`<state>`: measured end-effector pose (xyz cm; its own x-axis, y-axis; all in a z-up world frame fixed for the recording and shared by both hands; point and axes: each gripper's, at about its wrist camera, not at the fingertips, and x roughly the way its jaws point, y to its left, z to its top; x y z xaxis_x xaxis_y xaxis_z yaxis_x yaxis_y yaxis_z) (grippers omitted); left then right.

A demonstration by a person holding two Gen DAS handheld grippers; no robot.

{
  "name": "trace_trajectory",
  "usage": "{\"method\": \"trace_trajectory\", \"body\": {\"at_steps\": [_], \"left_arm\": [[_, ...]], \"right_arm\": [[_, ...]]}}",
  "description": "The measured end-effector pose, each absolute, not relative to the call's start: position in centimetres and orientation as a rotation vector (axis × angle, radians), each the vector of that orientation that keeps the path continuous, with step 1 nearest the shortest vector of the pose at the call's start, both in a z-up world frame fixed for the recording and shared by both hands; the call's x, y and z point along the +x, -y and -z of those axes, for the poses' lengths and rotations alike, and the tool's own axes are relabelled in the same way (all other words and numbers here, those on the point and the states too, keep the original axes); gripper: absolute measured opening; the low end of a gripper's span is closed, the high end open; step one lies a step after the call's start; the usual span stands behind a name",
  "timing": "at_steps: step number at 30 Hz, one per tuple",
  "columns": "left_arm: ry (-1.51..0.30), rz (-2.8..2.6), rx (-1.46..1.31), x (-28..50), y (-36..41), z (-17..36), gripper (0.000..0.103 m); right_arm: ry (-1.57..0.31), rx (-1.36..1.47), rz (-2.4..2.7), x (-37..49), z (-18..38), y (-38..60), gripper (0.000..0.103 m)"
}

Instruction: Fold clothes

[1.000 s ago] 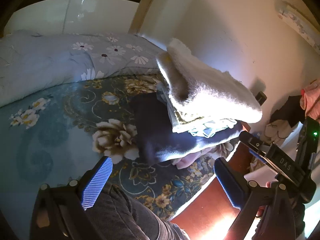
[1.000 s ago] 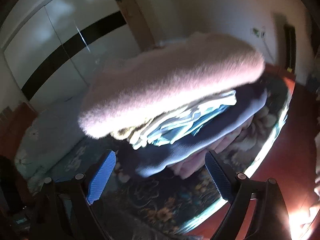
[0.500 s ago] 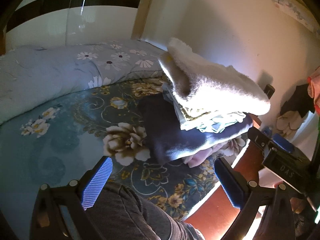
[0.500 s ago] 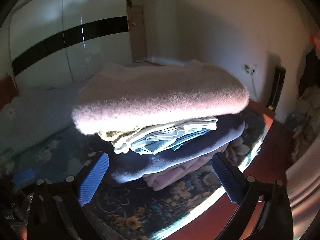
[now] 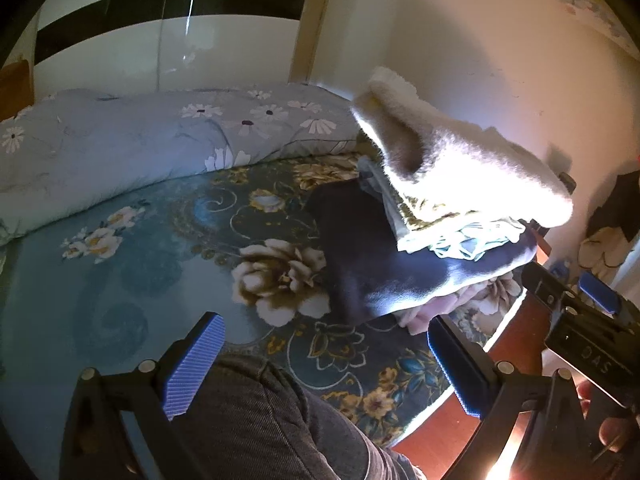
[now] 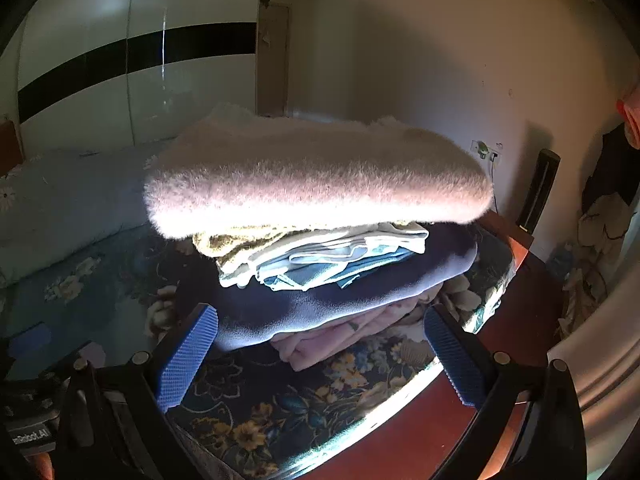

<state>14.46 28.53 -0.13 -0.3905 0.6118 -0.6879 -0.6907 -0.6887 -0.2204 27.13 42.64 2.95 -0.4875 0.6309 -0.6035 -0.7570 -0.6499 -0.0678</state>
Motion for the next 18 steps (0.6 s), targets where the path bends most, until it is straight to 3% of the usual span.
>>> {"method": "trace_trajectory", "body": {"at_steps": [18], "left_arm": [[-0.198,-2.077,-0.992,14.9,-29.2,0.6,0.103]], "right_arm": [[-0.274,-0.807,-2.163,25.9,-2.2,-42.1,0.103]]}}
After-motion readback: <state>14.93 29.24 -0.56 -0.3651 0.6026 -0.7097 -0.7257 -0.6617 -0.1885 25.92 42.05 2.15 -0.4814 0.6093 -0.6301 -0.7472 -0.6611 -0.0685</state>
